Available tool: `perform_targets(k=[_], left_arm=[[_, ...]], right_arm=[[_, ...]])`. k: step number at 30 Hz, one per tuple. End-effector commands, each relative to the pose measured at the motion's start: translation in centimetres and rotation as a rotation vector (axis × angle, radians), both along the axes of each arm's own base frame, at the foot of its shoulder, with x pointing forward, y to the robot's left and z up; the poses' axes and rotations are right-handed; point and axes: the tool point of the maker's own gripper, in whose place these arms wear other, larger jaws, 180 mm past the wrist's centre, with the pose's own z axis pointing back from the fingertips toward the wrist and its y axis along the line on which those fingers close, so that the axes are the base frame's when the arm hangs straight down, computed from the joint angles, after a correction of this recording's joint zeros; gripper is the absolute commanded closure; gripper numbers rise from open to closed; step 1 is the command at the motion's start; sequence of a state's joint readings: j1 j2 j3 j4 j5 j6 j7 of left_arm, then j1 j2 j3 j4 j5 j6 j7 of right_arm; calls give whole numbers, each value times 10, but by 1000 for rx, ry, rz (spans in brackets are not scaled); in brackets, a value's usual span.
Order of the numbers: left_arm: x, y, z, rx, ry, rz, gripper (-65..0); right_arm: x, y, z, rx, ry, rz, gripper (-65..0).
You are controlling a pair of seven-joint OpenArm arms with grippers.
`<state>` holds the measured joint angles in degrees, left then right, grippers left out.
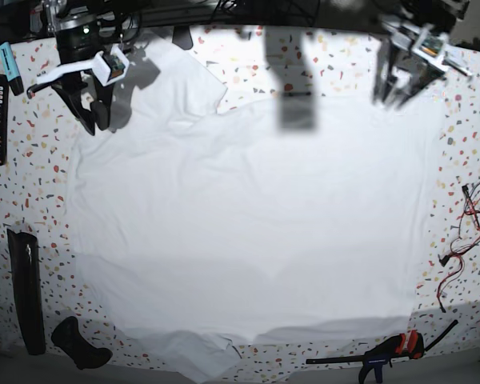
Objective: Fold the T-shirt properly
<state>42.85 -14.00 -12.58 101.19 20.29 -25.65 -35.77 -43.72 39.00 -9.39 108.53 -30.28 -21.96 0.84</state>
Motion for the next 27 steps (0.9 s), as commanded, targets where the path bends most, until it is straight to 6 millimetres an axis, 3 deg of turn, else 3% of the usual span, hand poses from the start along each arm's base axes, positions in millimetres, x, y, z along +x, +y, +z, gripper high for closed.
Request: perform_targets(k=[1, 4, 7, 11, 14, 18, 24, 27], left_arm=[[2, 0, 13, 43, -55, -37, -133], [3, 2, 8, 216, -76, -92, -133], [4, 5, 2, 312, -56, -115, -133], [10, 17, -3, 399, 1, -81, -133], [17, 31, -3, 504, 61, -25, -133], [24, 34, 12, 575, 106, -6, -133], [13, -3, 30, 504, 140, -153, -133], [8, 1, 23, 545, 186, -174, -133]], right_arm=[[4, 3, 12, -44, -39, 47, -127], [3, 3, 6, -134, 8, 125, -127], [-7, 6, -17, -199, 156, 240, -127], [-36, 10, -55, -272, 422, 405, -127], [-57, 12, -70, -192, 592, 435, -127], [-73, 27, -68, -91, 746, 403, -127], [-94, 48, -27, -193, 906, 374, -127], [-117, 46, -35, -224, 1034, 431, -128]])
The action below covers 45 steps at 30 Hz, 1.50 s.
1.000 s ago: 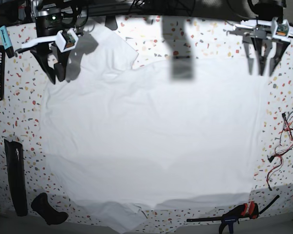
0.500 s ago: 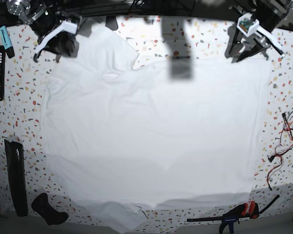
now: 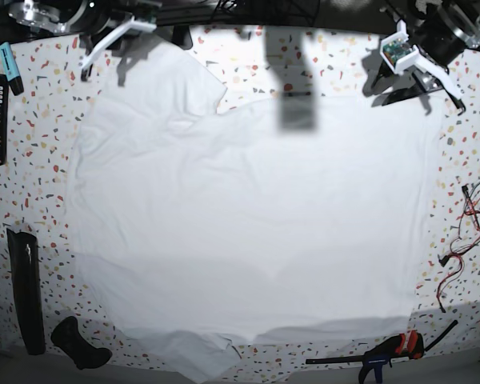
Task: Fold the T-shirt properly
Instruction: 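Move both grippers down to the shirt's collar-side edge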
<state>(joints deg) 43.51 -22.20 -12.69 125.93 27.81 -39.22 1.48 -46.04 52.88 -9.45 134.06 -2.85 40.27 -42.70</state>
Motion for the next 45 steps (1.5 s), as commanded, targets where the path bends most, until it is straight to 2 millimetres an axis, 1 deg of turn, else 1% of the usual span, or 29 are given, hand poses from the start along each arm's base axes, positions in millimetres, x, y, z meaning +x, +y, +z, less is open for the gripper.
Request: perform_targets(k=[1, 3, 4, 7, 8, 10, 12, 13, 16, 18, 19, 21, 24, 26, 29, 33, 36, 38, 41, 42, 45], left_arm=[[0, 6, 3, 34, -2, -3, -133], [0, 19, -3, 103, 29, 11, -133], [1, 22, -4, 122, 32, 5, -133], [2, 25, -2, 147, 26, -30, -134], [2, 26, -1, 150, 25, -36, -144], [2, 26, -1, 150, 25, -37, -184], [2, 22, 0, 118, 26, -39, -226], [2, 18, 3, 84, 25, -41, -234], [2, 1, 15, -45, 5, -65, -235], [4, -3, 19, -67, -13, -81, -235], [5, 1, 16, -41, -13, -78, -239], [8, 11, 6, 12, 0, -63, -275], [4, 26, -14, 24, 59, -28, -339], [-1, 39, -31, 40, 107, -4, -342], [3, 50, -44, 40, 113, -2, -342], [11, 74, -58, 191, 67, -40, -341], [15, 92, -66, 266, 37, -8, -296], [11, 97, -72, 293, 51, -16, -278], [7, 93, -76, 297, 42, -75, -278], [8, 92, -75, 304, 21, -91, -278], [16, 100, -71, 354, -49, -75, -272]], right_arm=[[2, -6, 4, -33, -9, 9, -128], [2, -13, 3, -72, -9, 2, -128], [2, -13, 3, -72, -10, 2, -128], [5, -5, 5, -29, -30, 21, -128], [5, -2, 5, -15, -31, 23, -128], [5, 2, 6, 5, -33, 28, -128], [5, 1, 6, 5, -33, 28, -128], [5, 1, 6, 5, -33, 28, -128], [5, 4, 6, 17, -31, 29, -128], [5, 4, 6, 20, -32, 30, -128], [5, 6, 7, 28, -32, 31, -128], [5, 7, 7, 38, -33, 34, -147], [5, 7, 7, 38, -34, 34, -236], [5, 9, 8, 45, -37, 37, -272], [5, 12, 8, 62, -37, 40, -272], [5, 15, 9, 78, -37, 43, -272], [5, 14, 9, 78, -37, 43, -272], [5, 15, 9, 78, -37, 43, -272], [5, 15, 9, 79, -37, 43, -272], [5, 15, 9, 83, -38, 44, -272], [5, 18, 10, 100, -39, 48, -272]])
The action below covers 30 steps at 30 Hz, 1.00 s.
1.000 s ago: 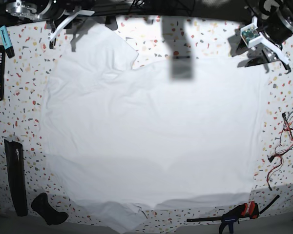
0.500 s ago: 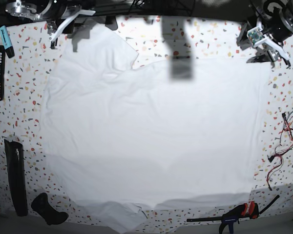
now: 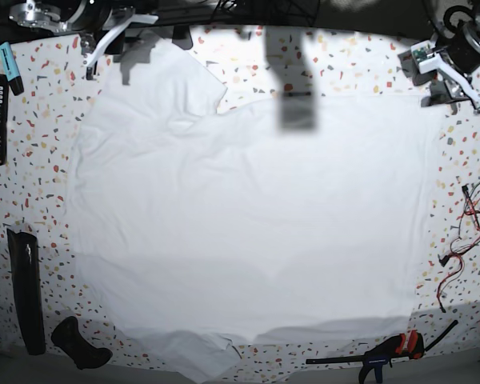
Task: Fold the T-shirt properly
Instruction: 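Move both grippers down to the shirt's collar-side edge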
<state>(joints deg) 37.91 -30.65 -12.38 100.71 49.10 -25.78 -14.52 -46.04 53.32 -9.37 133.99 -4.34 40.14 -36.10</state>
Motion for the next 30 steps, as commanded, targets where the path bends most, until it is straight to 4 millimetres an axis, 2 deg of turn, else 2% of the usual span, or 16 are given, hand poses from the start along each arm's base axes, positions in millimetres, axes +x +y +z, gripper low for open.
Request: perform_targets(k=[1, 9, 14, 19, 21, 22, 24, 27, 30], left_arm=[[5, 4, 7, 22, -29, -15, -260], [5, 16, -3, 55, -22, 0, -251], [7, 7, -27, 29, 9, -3, -251], [9, -1, -50, 127, 17, -60, -249], [6, -5, -54, 139, 30, -71, -210], [4, -6, -55, 137, 34, -73, -159], [4, -5, -56, 145, 38, -66, 0], [5, 9, -57, 198, 46, -16, 0], [5, 7, -57, 168, 48, -1, 0]], right_arm=[[1, 3, 5, 13, -10, 13, -272], [1, 3, 5, 13, -10, 13, -272], [1, 3, 5, 13, -10, 13, -272], [1, 3, 5, 13, -10, 13, -272], [1, 3, 5, 13, -10, 13, -272], [1, 3, 5, 13, -10, 13, -272], [1, 3, 5, 13, -10, 12, -272], [1, 4, 5, 15, -10, 10, -272], [0, 8, 5, 34, -5, -4, -272]])
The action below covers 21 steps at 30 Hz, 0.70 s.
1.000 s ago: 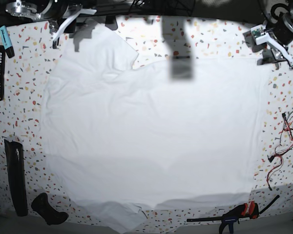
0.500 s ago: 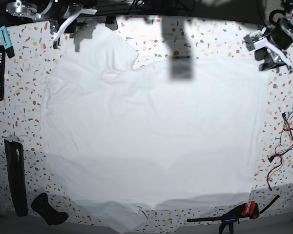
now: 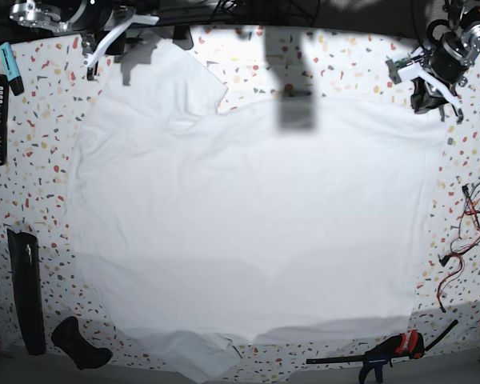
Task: Fold the T-shirt properly
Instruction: 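Move both grippers down to the shirt's collar-side edge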
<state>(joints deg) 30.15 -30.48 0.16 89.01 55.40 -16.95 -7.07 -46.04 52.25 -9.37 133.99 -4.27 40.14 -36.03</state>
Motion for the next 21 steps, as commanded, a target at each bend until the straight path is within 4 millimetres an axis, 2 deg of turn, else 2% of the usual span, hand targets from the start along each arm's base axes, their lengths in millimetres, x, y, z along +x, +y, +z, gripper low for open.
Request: perform_targets(k=[1, 6, 11, 13, 16, 21], left_arm=[[-3, 4, -1, -2, 20, 8, 0], [-2, -7, 2, -74, 13, -9, 0], [-2, -7, 2, -73, 13, -9, 0], [-2, -7, 3, -74, 12, -9, 0], [-2, -7, 3, -74, 13, -9, 0], [-2, -8, 3, -76, 12, -11, 0]], right_arm=[[0, 7, 5, 31, -7, 4, -272], [0, 13, 5, 56, -7, -26, -272], [4, 5, 2, 4, -37, -28, -291], [7, -3, -2, -33, -55, -22, -324], [11, -9, -7, -45, -70, -54, -326], [7, -11, -25, -21, -33, -100, -326]])
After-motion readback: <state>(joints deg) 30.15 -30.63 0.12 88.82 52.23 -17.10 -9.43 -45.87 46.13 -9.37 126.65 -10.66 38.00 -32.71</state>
